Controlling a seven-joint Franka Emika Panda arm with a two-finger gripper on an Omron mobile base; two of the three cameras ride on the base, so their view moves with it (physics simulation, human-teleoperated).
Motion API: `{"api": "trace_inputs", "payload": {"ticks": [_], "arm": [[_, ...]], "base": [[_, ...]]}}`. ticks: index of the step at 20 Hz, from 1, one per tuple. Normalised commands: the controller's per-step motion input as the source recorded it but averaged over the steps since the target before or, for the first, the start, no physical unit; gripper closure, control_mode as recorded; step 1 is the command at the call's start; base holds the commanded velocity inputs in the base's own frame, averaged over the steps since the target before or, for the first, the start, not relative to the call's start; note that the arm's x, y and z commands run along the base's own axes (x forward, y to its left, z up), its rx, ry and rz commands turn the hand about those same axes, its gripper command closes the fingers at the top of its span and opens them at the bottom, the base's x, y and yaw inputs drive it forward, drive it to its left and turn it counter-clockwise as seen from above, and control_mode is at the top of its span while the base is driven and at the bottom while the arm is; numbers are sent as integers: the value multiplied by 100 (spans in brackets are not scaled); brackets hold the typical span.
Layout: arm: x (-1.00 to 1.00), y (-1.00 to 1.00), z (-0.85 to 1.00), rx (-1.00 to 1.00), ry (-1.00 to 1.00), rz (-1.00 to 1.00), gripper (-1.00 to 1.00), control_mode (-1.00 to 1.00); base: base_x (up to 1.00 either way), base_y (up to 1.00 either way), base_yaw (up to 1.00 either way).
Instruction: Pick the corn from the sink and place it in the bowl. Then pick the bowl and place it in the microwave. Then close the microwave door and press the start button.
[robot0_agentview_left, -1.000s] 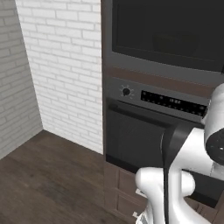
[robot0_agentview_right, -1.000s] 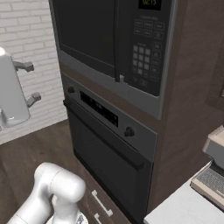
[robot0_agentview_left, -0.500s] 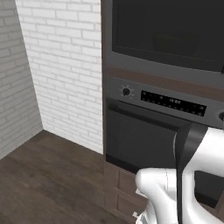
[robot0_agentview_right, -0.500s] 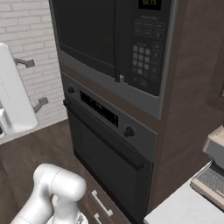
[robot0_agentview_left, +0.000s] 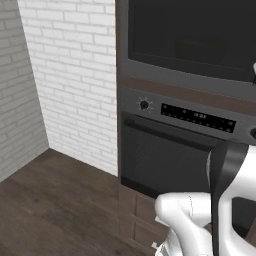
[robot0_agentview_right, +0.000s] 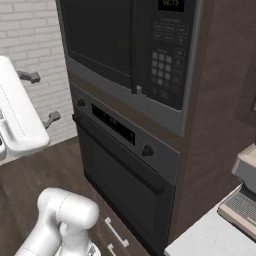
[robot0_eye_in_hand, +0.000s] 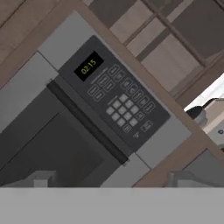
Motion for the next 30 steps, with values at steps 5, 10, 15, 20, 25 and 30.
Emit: {"api": "trace_inputs", "payload": {"ticks": [5,10,15,20,25,30], "arm": [[0,-18,0,-15,28,0,-100,-100],[0,-2,0,-19,27,0,-100,-100],[3,0,0,-24,16,0,-100,-100],[25,0,0,-16,2,0,-100,-100],[30,-8,0,-6,1,0,-100,-100],[45,-29,0,-1,4,0,-100,-100]], "base": [[0,0,0],[0,0,0],[0,0,0],[0,0,0],[0,0,0],[0,0,0]]}}
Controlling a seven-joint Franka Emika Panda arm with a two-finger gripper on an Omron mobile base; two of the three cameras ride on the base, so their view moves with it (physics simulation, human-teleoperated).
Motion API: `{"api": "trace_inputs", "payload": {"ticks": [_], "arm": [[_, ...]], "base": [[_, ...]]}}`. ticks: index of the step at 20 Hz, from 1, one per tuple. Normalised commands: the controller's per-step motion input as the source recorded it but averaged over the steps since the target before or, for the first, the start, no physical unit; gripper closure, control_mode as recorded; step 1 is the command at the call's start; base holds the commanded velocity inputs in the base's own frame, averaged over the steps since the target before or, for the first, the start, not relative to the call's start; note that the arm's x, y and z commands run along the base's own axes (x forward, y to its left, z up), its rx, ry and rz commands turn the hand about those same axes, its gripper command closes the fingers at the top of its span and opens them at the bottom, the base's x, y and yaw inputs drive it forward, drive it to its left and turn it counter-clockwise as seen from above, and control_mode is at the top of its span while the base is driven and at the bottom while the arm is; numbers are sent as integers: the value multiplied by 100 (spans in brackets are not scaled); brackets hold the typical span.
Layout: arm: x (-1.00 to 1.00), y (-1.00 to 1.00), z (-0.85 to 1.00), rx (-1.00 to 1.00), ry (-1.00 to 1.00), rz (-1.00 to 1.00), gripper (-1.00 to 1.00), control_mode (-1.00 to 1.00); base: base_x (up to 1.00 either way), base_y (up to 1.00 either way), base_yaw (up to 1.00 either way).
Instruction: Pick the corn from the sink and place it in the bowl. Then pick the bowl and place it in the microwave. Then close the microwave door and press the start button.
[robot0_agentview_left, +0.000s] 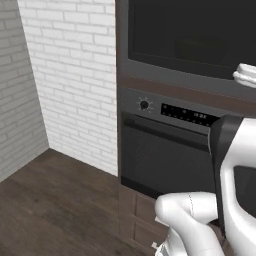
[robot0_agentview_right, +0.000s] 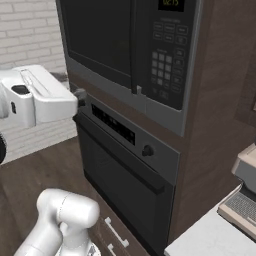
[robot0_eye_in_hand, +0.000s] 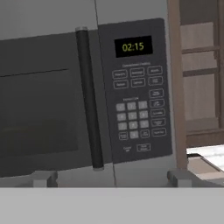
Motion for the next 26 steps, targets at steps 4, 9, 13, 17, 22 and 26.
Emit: {"api": "trace_inputs", "payload": {"ticks": [4,9,13,17,22,26], "arm": [[49,-4,0,-5,13,0,100,-100],[19,-48,0,0,2,0,100,-100],[0,-53,0,0,0,0,100,-100],[4,-30,0,0,1,0,100,-100],[13,-44,0,0,1,0,100,-100],[1,-41,-5,1,0,0,100,-100]], "base": [[0,0,0],[0,0,0],[0,0,0],[0,0,0],[0,0,0],[0,0,0]]}}
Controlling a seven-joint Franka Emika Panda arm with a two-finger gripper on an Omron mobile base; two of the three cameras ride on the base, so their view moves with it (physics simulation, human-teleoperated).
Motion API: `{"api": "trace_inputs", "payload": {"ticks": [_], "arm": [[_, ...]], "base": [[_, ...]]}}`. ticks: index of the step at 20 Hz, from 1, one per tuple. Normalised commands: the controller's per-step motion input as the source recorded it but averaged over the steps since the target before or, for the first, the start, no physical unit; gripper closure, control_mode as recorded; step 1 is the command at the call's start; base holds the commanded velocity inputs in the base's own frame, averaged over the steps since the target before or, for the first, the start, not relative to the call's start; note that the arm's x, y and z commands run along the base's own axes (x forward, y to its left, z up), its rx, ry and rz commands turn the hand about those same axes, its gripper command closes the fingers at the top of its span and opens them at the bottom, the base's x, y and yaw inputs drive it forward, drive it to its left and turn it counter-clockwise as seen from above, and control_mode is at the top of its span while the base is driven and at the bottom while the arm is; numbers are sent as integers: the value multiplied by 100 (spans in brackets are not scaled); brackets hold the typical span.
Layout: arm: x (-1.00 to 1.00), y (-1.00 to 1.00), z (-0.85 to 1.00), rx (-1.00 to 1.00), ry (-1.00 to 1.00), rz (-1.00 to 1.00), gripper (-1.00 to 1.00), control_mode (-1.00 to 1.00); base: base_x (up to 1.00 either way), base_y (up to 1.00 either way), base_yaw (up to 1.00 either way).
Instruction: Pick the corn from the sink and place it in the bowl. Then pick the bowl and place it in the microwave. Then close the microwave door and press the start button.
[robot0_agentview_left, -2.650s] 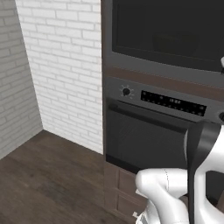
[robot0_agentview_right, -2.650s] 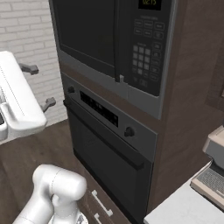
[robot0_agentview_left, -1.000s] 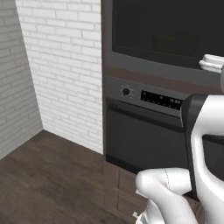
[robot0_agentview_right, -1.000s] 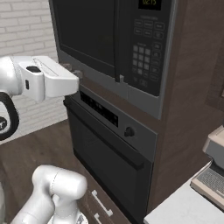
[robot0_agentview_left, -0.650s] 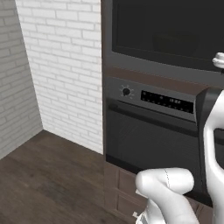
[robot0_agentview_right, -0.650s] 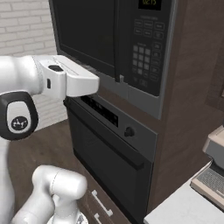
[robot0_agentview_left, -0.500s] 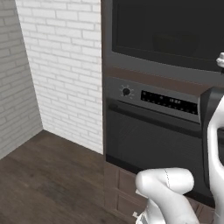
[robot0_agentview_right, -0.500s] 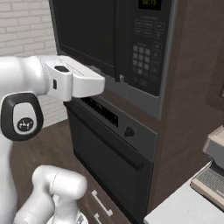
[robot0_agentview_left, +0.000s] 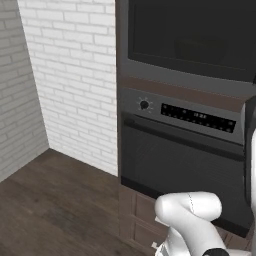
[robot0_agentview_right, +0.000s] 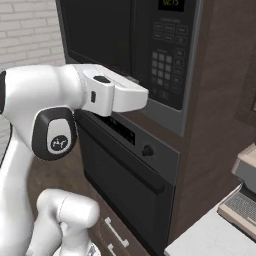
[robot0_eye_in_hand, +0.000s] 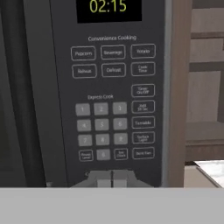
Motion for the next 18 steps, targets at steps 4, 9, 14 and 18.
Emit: {"api": "trace_inputs", "payload": {"ticks": [4,9,14,18], "arm": [[0,-6,-16,0,0,0,100,-100],[1,0,-32,0,1,0,100,-100],[7,-5,-23,0,1,0,100,-100],[16,-3,-22,0,3,0,100,-100]], "base": [[0,0,0],[0,0,0],[0,0,0],[0,0,0]]}}
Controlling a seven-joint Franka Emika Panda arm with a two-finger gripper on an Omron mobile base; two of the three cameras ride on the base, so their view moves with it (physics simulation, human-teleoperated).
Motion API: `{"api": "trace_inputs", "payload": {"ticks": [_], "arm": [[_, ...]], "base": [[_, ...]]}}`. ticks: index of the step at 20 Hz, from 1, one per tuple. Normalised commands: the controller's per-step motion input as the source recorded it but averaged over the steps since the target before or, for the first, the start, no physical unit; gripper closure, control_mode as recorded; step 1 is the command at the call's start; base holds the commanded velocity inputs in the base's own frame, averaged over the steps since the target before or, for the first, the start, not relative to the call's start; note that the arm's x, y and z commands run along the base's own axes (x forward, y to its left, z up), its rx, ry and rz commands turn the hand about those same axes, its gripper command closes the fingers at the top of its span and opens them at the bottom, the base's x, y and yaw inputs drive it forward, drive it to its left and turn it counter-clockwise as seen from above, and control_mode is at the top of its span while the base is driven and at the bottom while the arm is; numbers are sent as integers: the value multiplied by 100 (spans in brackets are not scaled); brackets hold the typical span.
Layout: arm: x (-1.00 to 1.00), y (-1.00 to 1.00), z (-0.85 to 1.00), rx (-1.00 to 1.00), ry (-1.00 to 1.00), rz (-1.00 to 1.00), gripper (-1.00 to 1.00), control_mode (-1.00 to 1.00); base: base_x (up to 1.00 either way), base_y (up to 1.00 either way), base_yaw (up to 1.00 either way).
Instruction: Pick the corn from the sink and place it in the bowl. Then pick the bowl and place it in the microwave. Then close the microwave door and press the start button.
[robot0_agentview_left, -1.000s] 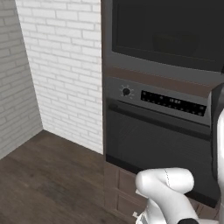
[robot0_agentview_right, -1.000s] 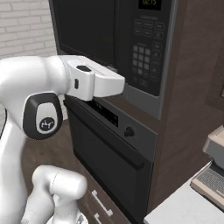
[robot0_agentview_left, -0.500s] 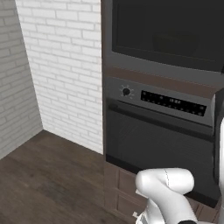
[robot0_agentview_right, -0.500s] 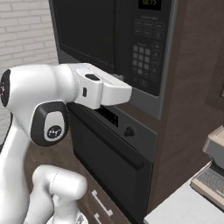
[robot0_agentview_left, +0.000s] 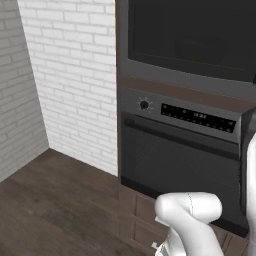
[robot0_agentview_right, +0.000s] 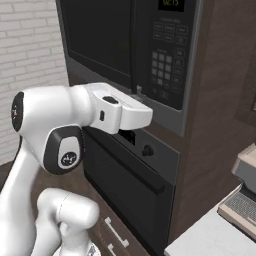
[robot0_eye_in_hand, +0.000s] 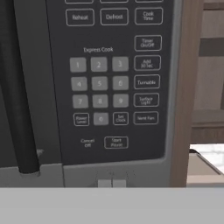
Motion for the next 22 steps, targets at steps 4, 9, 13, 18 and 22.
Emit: {"api": "trace_inputs", "payload": {"ticks": [4,9,13,18,22], "arm": [[6,-9,-7,0,1,0,100,-100],[0,-23,0,1,0,0,100,-100],[10,-11,0,0,0,0,100,-100],[13,0,0,0,0,0,100,-100],[28,0,0,0,0,0,100,-100]], "base": [[0,0,0],[0,0,0],[0,0,0],[0,0,0],[0,0,0]]}}
